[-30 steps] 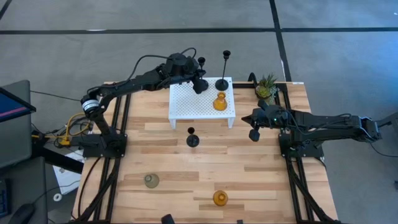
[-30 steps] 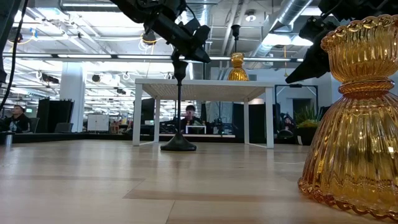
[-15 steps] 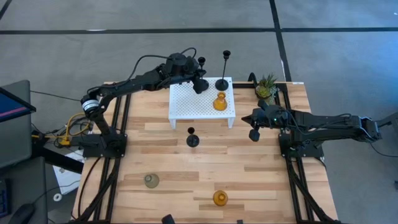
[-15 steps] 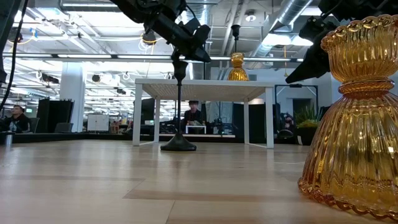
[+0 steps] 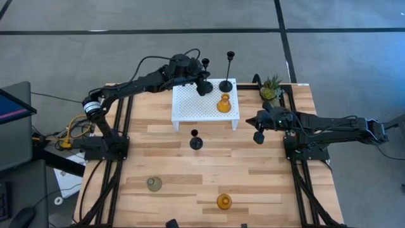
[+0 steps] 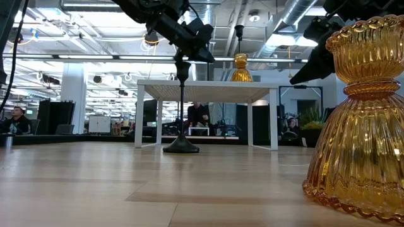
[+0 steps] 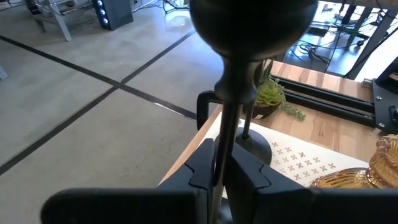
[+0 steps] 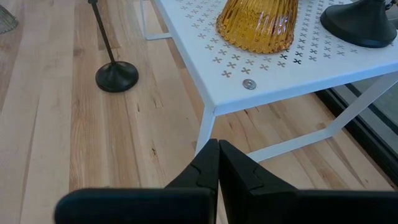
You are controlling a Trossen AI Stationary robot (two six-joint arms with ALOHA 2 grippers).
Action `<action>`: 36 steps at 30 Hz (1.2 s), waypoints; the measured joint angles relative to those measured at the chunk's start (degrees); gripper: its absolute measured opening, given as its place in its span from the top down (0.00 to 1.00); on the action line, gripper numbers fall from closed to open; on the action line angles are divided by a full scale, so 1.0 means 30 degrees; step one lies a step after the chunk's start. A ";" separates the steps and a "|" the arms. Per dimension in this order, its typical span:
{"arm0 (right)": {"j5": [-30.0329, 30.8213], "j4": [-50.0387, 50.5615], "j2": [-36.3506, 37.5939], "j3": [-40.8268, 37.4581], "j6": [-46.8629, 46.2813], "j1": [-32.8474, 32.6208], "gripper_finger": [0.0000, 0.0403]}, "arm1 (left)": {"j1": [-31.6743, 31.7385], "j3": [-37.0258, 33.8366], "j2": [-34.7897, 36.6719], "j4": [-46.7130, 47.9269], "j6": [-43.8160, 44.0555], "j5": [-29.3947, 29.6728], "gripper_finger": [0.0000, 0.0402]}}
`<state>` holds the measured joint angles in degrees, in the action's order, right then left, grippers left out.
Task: Pick & Place candle stick holders
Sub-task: Put the top black candle holder on the shelf, then put the black candle holder on the shelf
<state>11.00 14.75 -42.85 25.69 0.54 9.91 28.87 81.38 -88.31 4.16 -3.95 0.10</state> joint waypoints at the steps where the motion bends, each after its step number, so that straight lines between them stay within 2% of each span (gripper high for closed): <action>1: 0.0000 0.0005 0.0000 0.0000 0.0000 -0.0007 1.00 | -0.0019 0.0000 0.0000 0.0007 0.0055 0.0000 0.93; 4: 0.0000 0.0026 0.0000 0.0000 0.0000 -0.0007 1.00 | -0.0026 0.0000 0.0000 0.0029 0.0111 -0.0001 0.91; 15: -0.0007 0.0078 0.0000 0.0007 0.0000 -0.0007 1.00 | -0.0026 0.0000 0.0000 0.0131 0.0086 0.0015 0.72; 26: -0.0007 0.0091 0.0006 0.0007 -0.0010 -0.0007 1.00 | -0.0026 -0.0007 0.0399 0.0367 -0.0100 0.0102 0.70; 36: -0.0007 0.0238 0.0007 0.0007 -0.0022 -0.0007 1.00 | -0.0017 -0.0041 0.1553 0.2175 -0.0624 0.0096 0.67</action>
<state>10.98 15.46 -42.83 25.71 0.47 9.89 28.82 81.26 -83.65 10.69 -5.82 0.39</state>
